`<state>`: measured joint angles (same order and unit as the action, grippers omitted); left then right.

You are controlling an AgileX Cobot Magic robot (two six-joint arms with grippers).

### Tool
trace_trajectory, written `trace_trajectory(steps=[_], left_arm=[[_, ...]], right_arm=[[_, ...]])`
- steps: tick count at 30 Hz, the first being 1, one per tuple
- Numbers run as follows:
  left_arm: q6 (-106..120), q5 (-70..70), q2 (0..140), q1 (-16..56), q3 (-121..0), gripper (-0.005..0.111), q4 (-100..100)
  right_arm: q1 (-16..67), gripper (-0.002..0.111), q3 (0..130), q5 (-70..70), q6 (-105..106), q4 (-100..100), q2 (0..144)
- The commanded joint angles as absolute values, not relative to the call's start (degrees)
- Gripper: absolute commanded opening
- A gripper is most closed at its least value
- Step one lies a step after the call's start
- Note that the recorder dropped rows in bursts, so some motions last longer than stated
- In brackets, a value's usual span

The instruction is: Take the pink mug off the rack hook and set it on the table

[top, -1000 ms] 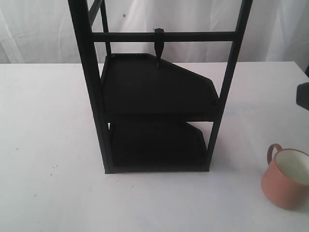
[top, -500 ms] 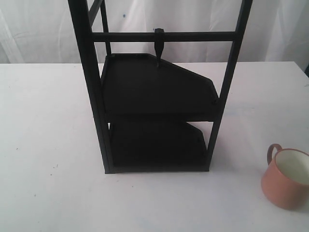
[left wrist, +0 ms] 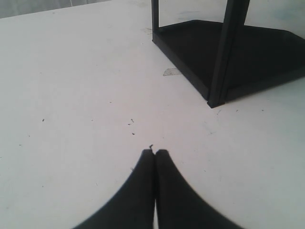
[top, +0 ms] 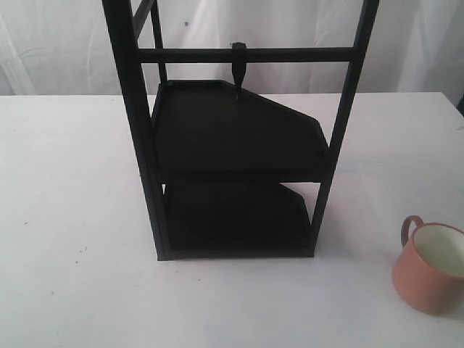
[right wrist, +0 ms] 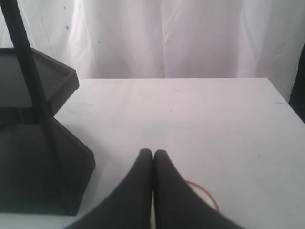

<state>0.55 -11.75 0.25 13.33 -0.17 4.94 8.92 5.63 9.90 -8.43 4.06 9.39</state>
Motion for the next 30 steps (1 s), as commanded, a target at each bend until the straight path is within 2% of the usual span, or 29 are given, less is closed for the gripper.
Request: trace_trajectory(steps=[1,11,19,30], left_arm=[[0.0,-11.6,0.0,13.3,0.0,0.000,5.0],[0.0,-11.6,0.0,13.3,0.0,0.000,5.0],[0.0,-11.6,0.0,13.3,0.0,0.000,5.0],[0.0,-11.6,0.0,13.3,0.0,0.000,5.0]], right_arm=[[8.6,0.000,0.0,7.7,-7.7,4.9,4.4],[8.6,0.000,0.0,15.8,-7.7,4.9,0.0],[8.6,0.000,0.0,16.6,-7.6,4.6,0.0],[8.6,0.000,0.0,16.6,2.7,2.0,0.0]])
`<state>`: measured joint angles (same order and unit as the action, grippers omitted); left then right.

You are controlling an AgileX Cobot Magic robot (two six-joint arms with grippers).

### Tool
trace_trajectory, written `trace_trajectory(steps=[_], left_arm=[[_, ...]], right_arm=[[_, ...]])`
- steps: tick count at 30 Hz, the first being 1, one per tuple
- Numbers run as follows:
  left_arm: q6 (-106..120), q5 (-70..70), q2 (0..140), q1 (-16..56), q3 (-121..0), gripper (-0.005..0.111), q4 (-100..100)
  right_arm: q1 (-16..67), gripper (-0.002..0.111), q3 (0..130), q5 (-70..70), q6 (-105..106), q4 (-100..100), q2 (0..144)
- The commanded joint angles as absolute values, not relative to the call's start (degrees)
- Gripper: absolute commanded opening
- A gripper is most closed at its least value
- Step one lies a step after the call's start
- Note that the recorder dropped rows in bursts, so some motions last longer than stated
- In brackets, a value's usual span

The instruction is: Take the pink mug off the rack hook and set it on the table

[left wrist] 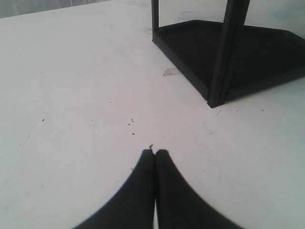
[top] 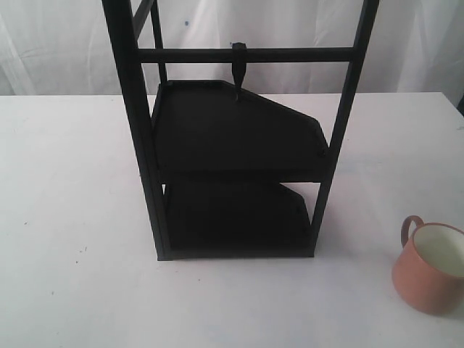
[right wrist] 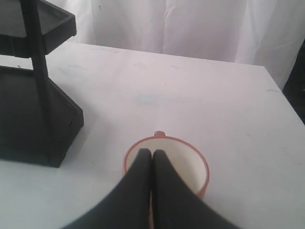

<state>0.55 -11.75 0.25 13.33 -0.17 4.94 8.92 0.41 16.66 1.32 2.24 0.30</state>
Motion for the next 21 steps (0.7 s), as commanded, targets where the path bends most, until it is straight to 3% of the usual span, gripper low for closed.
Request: trace_trajectory(steps=[1,21], left_arm=[[0.0,-11.6,0.0,13.3,0.0,0.000,5.0],[0.0,-11.6,0.0,13.3,0.0,0.000,5.0]], right_arm=[[8.6,0.000,0.0,16.6,1.9,0.0,0.0],[8.6,0.000,0.0,16.6,1.1,-1.4,0.0]])
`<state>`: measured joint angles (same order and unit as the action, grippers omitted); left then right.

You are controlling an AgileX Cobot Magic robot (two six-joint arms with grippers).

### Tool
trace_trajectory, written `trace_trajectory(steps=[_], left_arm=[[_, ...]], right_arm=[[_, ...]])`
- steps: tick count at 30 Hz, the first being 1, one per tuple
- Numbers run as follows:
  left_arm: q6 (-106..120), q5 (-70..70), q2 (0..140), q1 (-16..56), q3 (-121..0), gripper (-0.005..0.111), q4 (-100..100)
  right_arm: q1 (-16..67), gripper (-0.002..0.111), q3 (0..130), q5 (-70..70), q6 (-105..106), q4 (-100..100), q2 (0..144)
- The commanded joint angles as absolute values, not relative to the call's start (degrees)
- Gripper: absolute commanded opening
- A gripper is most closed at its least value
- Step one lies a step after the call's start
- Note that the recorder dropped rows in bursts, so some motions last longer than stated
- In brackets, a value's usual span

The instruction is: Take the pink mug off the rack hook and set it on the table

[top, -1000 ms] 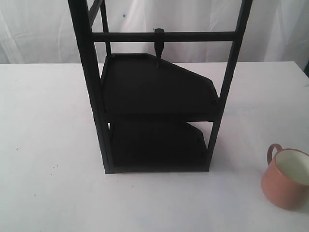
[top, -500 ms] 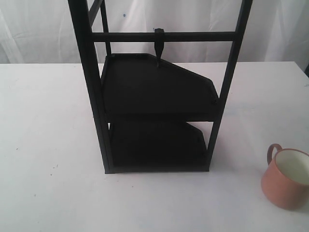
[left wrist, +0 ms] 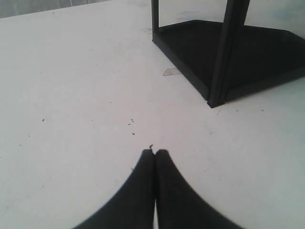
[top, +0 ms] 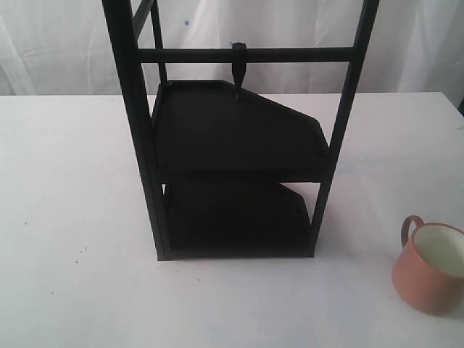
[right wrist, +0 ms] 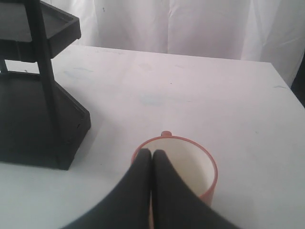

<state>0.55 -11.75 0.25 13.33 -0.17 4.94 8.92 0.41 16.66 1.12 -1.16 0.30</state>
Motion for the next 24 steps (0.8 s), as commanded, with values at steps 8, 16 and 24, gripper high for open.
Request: trace_trajectory(steps=[8,16,24], left_arm=[[0.0,-11.6,0.0,13.3,0.0,0.000,5.0],[0.0,-11.6,0.0,13.3,0.0,0.000,5.0],[0.0,-11.6,0.0,13.3,0.0,0.000,5.0]], right_arm=[[8.6,0.000,0.0,16.6,1.1,-1.4,0.0],[8.6,0.000,0.0,16.6,0.4,-1.5,0.0],[8.6,0.000,0.0,16.6,-0.3,-1.5,0.0]])
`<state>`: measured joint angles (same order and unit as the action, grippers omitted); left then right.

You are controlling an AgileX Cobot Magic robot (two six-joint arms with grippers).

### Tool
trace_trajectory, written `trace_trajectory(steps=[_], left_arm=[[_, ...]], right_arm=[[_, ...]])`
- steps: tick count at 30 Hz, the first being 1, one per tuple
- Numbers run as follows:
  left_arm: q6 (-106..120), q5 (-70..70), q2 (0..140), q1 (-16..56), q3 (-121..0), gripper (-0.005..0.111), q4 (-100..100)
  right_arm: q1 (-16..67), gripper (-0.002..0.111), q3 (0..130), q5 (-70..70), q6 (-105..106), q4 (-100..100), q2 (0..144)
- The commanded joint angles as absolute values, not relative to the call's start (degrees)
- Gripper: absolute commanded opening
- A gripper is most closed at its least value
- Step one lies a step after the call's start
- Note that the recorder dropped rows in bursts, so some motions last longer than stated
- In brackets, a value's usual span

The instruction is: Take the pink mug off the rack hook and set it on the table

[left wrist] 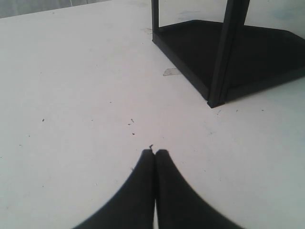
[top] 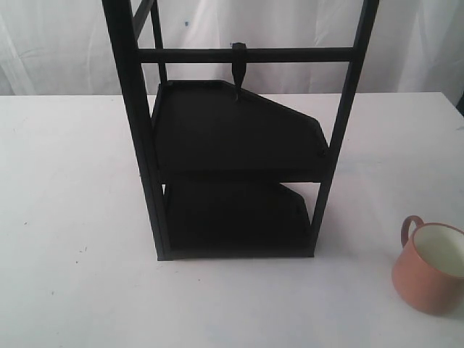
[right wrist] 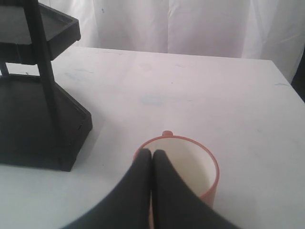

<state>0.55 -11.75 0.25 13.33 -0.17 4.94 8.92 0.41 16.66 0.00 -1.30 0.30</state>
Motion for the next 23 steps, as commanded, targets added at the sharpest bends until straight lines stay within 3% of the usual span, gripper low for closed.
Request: trace_trajectory(steps=[1,23], left_arm=[[0.0,-11.6,0.0,13.3,0.0,0.000,5.0],[0.0,-12.1,0.0,13.3,0.0,0.000,-0.4]], right_arm=[[8.6,0.000,0.0,16.6,-0.3,-1.5,0.0],[8.6,0.000,0.0,16.6,0.0,-1.7,0.0]])
